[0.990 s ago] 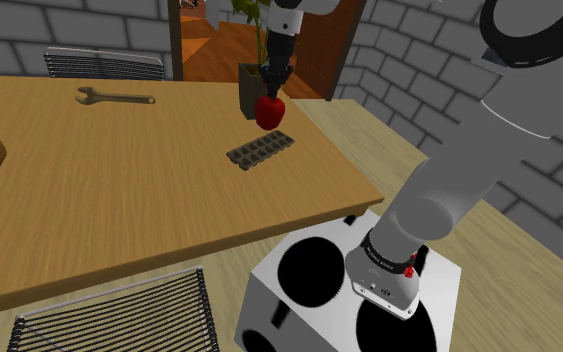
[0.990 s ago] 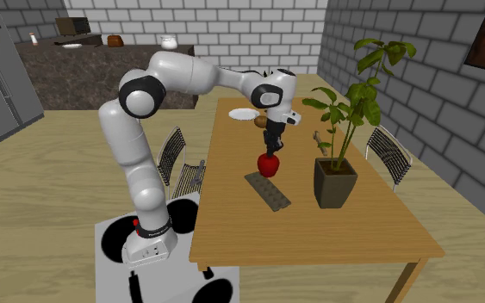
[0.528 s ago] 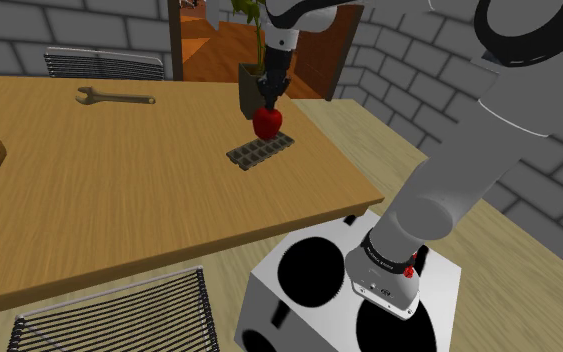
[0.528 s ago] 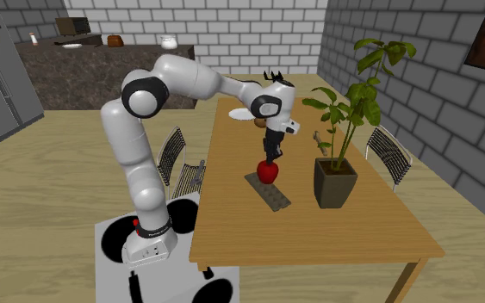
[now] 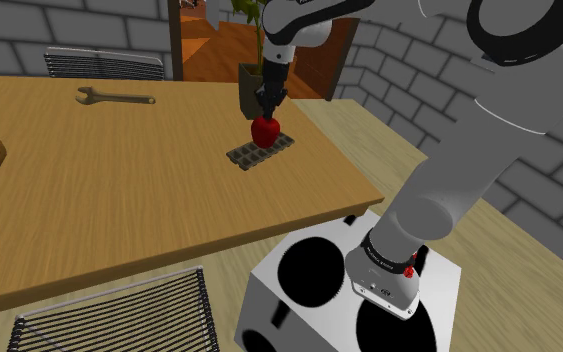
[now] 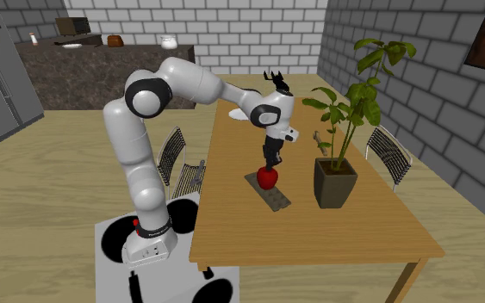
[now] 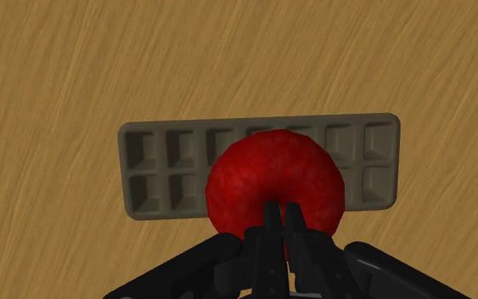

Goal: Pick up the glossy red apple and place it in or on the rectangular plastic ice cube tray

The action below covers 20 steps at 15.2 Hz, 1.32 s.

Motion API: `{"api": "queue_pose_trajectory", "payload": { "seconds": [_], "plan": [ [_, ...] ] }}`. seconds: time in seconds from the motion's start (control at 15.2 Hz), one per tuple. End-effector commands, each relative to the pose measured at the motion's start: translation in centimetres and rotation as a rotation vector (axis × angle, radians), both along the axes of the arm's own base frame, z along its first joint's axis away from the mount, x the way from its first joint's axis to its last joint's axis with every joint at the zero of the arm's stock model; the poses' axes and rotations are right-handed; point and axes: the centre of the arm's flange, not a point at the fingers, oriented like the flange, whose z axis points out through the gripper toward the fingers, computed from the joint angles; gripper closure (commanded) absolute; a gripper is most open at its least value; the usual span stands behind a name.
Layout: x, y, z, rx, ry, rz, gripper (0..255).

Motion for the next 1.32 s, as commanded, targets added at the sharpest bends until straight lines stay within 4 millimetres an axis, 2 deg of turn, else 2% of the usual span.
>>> {"api": "queue_pose_trajectory", "payload": {
  "seconds": [0.0,0.26,0.33,0.66,0.92,1.25],
  "plan": [
    [0.0,0.0,-0.2,0.0,0.001,0.0,255],
    [0.0,0.0,-0.2,0.0,0.001,0.0,255],
    [-0.1,0.0,-0.2,0.0,0.001,0.0,0],
    [0.0,0.0,-0.2,0.0,0.001,0.0,0],
    [0.4,-0.4,4.8,0.0,0.001,0.0,0],
    [0.4,-0.4,4.8,0.0,0.001,0.0,0]
  ]
}}
